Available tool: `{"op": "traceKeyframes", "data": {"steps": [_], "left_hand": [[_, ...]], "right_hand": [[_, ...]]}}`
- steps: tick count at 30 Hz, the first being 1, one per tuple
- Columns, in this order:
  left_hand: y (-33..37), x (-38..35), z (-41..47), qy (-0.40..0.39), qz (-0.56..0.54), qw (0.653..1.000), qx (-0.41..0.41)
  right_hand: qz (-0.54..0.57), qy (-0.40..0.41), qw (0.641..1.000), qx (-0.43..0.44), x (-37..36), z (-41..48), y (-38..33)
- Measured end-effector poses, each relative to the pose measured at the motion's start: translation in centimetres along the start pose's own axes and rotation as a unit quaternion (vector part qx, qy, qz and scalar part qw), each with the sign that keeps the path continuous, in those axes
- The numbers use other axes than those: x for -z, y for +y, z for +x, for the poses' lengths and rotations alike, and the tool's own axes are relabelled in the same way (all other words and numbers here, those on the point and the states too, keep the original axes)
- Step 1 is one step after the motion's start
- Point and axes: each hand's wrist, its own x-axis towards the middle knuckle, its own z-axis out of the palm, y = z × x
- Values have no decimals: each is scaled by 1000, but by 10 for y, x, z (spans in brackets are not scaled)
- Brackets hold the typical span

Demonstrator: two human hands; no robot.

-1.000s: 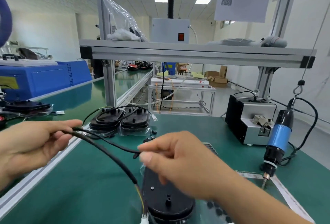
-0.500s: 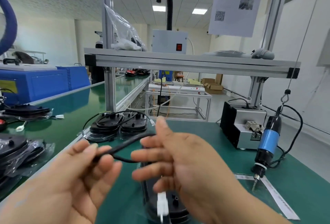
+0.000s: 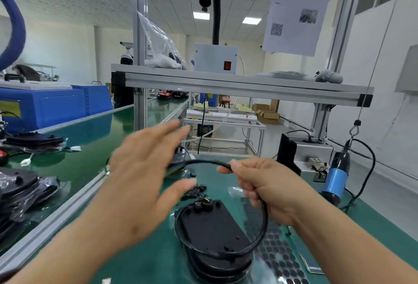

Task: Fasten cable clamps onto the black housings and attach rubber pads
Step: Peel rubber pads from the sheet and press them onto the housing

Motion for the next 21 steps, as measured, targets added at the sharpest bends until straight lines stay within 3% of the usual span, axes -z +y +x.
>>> {"op": "traceKeyframes", "data": {"steps": [2, 4, 7, 8, 9, 12, 14, 17, 21], "left_hand": [[0, -27, 13, -156, 8, 988, 2], [-4, -57, 13, -289, -109, 947, 83], [-1, -84, -9, -238, -330, 858, 315], [4, -90, -19, -216, -372, 816, 386], [7, -95, -28, -196, -374, 802, 422], [21, -97, -44, -153, -264, 854, 422], [32, -90, -47, -174, -270, 839, 439], [48, -82, -50, -231, -312, 786, 481], [57, -85, -50, -170, -330, 778, 507]], "right_hand": [[-8, -22, 1000, -12, 5, 16, 15], [5, -36, 999, -22, 9, 32, 31], [-8, -4, 1000, -24, 4, 50, 59], [-74, 29, 997, -12, 0, 54, 71], [-155, 68, 986, 5, -5, 57, 82], [-315, 128, 941, -6, -13, 59, 102], [-328, 142, 933, -32, -13, 59, 107], [-277, 133, 950, -52, -12, 58, 112], [-219, 145, 963, -67, -15, 56, 119]]}}
